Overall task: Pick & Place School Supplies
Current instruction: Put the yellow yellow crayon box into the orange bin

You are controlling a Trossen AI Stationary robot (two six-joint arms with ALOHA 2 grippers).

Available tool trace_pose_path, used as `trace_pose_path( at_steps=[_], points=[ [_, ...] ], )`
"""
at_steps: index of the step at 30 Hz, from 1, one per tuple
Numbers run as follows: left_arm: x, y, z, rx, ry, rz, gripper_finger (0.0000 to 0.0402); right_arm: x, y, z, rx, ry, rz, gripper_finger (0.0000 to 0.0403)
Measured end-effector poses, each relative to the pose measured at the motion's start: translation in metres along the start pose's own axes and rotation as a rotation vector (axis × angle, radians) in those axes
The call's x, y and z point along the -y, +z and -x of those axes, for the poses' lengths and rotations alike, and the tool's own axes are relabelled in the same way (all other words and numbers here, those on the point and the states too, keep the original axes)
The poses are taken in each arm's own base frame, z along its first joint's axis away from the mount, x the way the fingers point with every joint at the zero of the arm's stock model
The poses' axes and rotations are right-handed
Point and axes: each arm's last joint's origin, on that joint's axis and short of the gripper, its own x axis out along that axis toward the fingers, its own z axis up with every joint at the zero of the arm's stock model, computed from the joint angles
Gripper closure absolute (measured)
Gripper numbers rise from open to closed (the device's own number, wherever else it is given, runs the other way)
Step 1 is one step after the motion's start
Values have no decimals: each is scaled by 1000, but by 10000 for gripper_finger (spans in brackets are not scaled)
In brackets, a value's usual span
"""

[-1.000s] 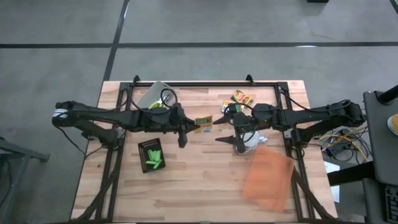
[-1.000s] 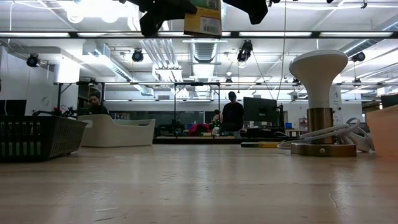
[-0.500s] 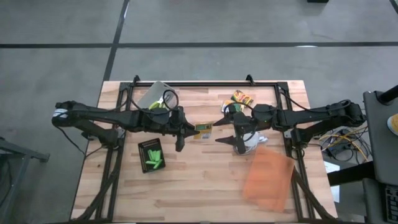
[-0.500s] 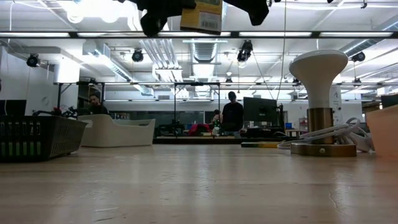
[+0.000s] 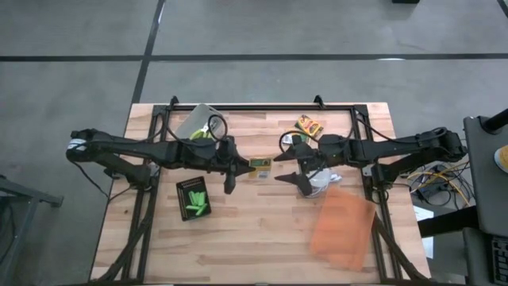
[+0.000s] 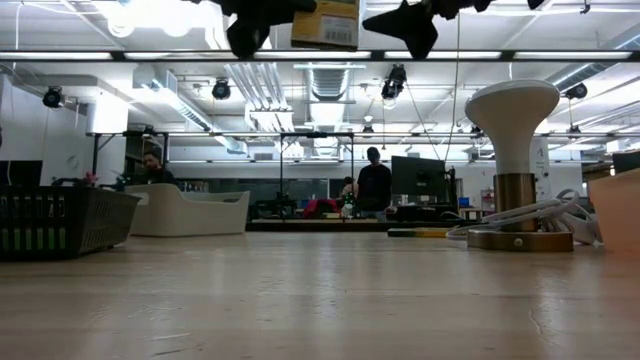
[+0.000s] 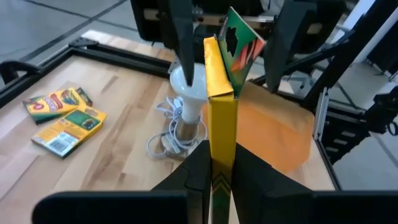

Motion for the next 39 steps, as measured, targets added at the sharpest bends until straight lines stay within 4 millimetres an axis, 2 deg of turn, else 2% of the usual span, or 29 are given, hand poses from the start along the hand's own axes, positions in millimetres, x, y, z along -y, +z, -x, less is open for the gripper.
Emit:
trace_pose_path(
  at_steps=[13, 17, 26, 39],
  points=[
    [1, 5, 0, 48, -14, 3, 356, -4, 19, 2, 202, 43, 18, 90],
    [2, 6, 0, 62, -20, 4, 356, -4, 23, 3, 251, -1, 12, 97],
    [2, 6, 0, 64, -23, 2, 356, -3, 24, 3, 260, 2, -73, 105],
    [4, 12, 0, 122, -41, -25, 356, 0, 16, 1, 191, -35, -75, 121]
  ],
)
